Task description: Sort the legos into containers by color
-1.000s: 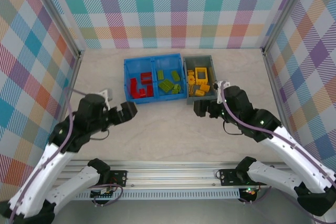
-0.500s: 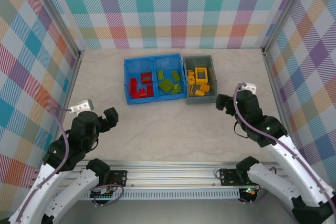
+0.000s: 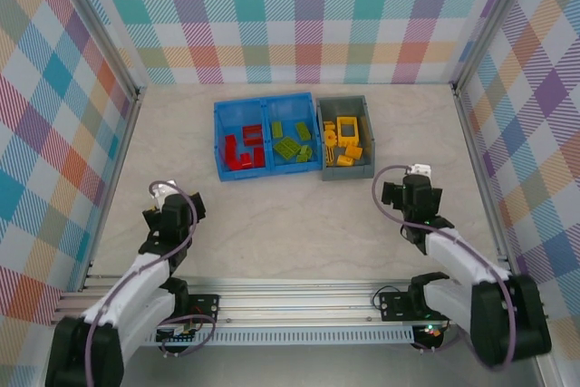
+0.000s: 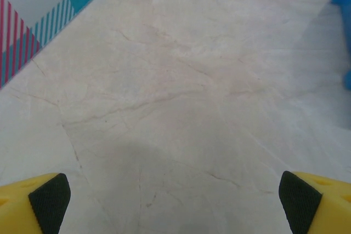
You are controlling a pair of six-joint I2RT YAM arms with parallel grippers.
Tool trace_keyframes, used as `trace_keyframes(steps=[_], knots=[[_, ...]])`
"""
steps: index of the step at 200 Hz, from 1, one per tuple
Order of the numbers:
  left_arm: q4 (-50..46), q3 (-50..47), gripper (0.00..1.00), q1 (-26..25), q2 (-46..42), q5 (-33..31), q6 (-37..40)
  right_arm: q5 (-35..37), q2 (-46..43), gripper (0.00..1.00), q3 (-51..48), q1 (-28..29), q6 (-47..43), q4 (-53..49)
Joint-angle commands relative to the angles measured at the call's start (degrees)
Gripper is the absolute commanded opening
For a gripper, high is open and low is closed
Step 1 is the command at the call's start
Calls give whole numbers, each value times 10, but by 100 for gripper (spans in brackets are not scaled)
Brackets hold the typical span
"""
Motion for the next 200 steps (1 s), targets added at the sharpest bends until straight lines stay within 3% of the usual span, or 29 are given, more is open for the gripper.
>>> trace_keyframes(steps=[1, 38, 78, 84, 97, 107, 124, 200], knots=[[194, 14, 100, 21, 82, 48, 29, -50, 70, 100, 15, -8, -48, 170], [334, 63, 100, 46, 250, 92, 39, -102, 157, 100, 26, -35, -79, 307], [412, 86, 100, 71, 353, 167, 70, -168, 255, 100, 6, -75, -71, 442], [414, 88, 100, 71, 361, 185, 77, -173, 254, 100, 14, -75, -73, 414], [512, 66, 100, 70, 407, 186, 82, -186, 257, 100, 30, -77, -74, 394], [445, 80, 100, 70, 388, 197, 81, -191, 254, 100, 36, -85, -64, 375], [411, 103, 100, 70, 393, 203, 85, -194, 254, 100, 39, -94, -56, 370], [426, 100, 100, 69, 398, 203, 86, -194, 254, 100, 41, -95, -55, 366]])
